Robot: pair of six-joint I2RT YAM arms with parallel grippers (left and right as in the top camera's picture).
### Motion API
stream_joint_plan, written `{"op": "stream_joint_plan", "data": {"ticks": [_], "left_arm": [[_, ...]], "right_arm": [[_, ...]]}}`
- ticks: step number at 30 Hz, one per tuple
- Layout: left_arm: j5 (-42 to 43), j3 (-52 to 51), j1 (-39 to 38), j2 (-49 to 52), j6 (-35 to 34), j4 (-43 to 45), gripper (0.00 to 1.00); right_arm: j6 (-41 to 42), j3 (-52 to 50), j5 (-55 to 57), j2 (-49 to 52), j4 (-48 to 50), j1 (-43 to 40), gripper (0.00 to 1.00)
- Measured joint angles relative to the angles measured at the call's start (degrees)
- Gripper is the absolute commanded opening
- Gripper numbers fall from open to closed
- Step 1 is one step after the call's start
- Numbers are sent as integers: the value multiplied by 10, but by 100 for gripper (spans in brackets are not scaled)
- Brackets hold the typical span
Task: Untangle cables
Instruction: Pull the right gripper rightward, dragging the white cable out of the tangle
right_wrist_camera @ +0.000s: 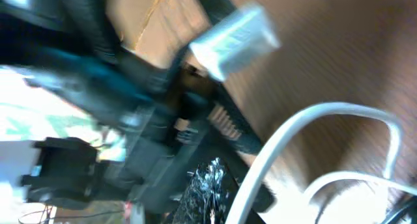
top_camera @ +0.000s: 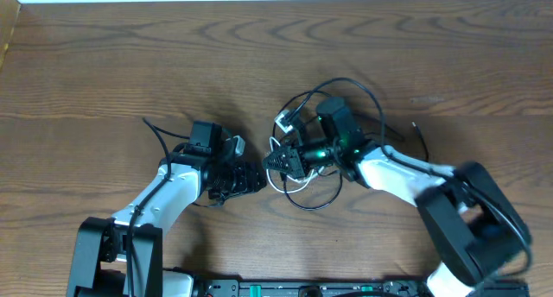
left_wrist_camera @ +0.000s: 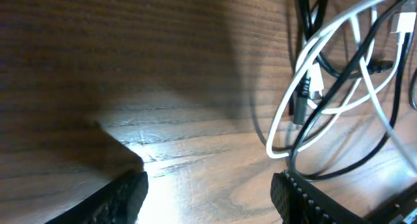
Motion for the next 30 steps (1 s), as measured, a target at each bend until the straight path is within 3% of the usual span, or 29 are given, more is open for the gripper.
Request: {"op": "stream_joint_plan", "data": {"ticks": [5,10,23,30], "left_arm": [[-3,0,0,0,-15,-5,68],[12,3,0,-1,-27,-28,79],[106,1,0,1,-3,-43,81],[268,1,0,1,85,-43,81]], "right_arm": [[-2,0,-3,-52,-18,0,1],[-2,0,-4,-99,-31,0,1],[-13,0,-2,-261,-51,-16,1],[-15,0,0,-373,-48,-87,1]]}}
